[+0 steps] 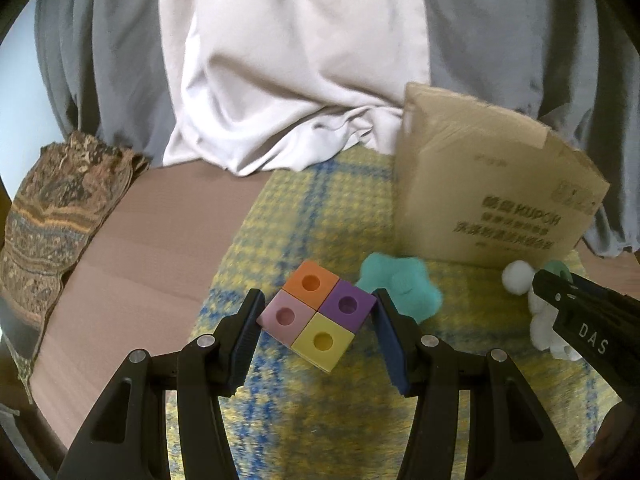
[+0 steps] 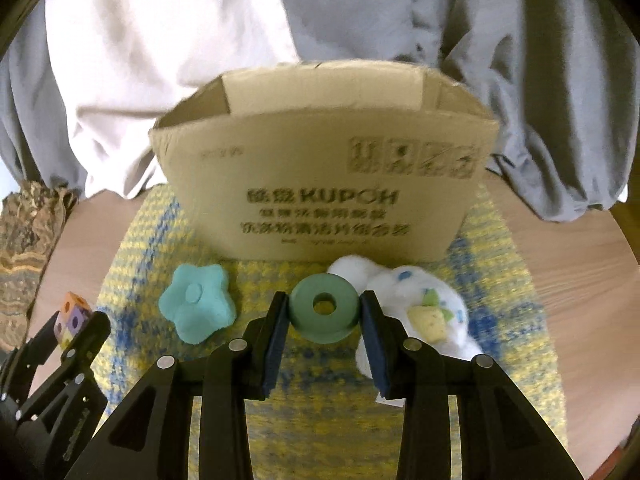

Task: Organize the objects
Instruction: 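Carry the cube block and teal ring over the box with both tools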

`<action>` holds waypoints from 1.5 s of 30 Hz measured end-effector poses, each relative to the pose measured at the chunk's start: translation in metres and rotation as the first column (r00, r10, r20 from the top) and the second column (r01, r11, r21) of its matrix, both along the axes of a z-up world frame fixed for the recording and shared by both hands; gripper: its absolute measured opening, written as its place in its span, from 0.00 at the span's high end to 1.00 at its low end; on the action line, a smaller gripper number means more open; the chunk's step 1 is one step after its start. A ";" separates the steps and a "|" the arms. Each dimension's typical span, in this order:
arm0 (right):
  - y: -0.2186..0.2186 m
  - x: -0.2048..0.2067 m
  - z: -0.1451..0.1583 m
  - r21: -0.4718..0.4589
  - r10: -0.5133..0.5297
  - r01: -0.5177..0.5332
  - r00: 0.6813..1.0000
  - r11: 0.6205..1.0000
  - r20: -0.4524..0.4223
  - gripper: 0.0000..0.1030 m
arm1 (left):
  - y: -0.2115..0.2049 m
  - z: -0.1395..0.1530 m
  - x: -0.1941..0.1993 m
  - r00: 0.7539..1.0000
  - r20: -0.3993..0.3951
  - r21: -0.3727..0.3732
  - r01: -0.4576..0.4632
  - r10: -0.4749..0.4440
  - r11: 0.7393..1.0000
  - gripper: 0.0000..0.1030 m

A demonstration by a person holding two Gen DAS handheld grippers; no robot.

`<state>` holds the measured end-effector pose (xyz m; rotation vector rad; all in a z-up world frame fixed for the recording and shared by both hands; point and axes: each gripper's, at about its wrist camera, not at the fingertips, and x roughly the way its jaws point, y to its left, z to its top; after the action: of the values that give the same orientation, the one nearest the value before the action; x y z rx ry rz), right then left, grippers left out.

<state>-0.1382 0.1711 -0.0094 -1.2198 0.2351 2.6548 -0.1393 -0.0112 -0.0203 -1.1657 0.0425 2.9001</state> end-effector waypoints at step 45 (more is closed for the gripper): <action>0.072 -0.060 0.129 -0.012 -0.013 0.011 0.991 1.000 -0.133 0.65 | 0.101 0.119 -0.096 0.955 -0.084 -0.002 0.286 -0.285 0.958 0.48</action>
<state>-0.1978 0.2434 0.1195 -1.0412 0.2776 2.7311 -0.2355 0.0894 0.0990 -0.9462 0.1817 2.6868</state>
